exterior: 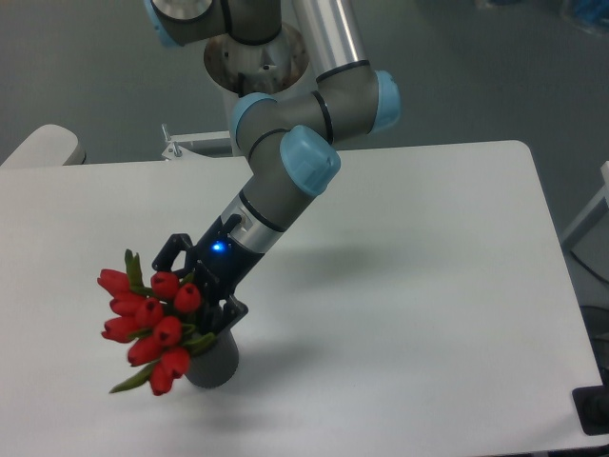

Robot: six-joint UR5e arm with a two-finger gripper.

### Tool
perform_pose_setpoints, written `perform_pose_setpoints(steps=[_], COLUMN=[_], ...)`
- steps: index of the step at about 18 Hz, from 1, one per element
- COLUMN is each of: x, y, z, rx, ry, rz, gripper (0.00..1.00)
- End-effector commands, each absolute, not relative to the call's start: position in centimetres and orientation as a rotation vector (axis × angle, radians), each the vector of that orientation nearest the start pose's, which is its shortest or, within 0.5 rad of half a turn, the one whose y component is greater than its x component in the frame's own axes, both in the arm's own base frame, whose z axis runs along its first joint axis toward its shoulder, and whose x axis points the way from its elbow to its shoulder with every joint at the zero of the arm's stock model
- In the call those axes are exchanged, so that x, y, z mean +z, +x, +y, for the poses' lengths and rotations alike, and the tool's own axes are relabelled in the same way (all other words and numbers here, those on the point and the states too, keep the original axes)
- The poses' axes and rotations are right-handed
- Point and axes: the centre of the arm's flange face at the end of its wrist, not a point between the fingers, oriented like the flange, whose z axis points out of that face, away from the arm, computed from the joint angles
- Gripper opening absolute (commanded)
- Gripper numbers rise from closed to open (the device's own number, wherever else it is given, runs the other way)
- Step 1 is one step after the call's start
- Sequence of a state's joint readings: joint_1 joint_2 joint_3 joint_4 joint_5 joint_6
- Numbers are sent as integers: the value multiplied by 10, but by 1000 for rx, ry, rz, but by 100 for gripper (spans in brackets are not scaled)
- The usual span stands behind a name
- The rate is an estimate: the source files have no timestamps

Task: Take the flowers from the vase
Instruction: 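Close the gripper around the tulip stems at the vase rim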

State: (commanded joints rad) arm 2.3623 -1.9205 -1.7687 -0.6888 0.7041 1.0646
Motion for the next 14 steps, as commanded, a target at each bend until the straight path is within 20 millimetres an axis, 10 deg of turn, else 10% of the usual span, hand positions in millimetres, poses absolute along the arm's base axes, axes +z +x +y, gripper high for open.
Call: perform_pose_setpoints(steps=[14], x=[364], y=[-294], z=[568], rx=[-283], ry=[-2179], rz=[410], gripper=[28])
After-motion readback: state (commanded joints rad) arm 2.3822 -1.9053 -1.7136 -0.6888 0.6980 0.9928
